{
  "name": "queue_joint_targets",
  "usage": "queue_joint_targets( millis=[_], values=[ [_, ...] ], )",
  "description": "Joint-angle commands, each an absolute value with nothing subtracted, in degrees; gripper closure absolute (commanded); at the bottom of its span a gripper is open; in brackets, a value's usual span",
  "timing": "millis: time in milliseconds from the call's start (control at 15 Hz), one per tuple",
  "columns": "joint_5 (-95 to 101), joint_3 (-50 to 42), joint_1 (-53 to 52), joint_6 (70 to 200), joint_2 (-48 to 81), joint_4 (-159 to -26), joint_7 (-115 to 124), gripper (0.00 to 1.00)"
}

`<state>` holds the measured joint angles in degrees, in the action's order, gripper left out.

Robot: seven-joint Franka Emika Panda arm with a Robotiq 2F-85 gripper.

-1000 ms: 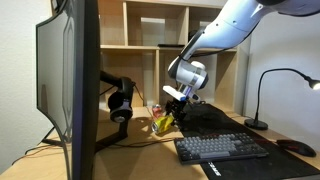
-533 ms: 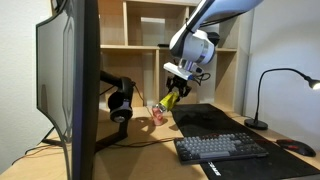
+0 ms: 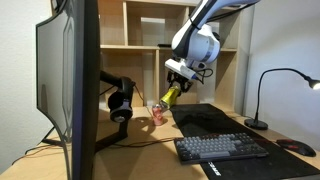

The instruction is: Pick up the yellow can and set it upright

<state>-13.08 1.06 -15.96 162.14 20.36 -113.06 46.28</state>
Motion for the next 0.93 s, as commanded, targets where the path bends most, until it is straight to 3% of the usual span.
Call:
queue_joint_targets(
  millis=[0, 333, 400, 600, 667, 867],
  values=[
    [-7.55, 0.92, -17.96, 173.17, 19.63, -120.23, 42.58, 0.59],
    [2.10, -4.72, -24.50, 186.70, 20.27, -128.03, 42.41, 0.59],
    [0.18, -1.94, -22.12, 182.69, 20.64, -125.45, 43.31, 0.34],
    [1.33, -3.81, -23.96, 185.23, 20.67, -127.07, 43.30, 0.34],
    [3.06, -7.85, -26.89, 188.09, 22.21, -126.66, 42.07, 0.59],
    [6.81, -10.95, -30.14, 196.17, 25.18, -128.43, 38.20, 0.59]
  ],
)
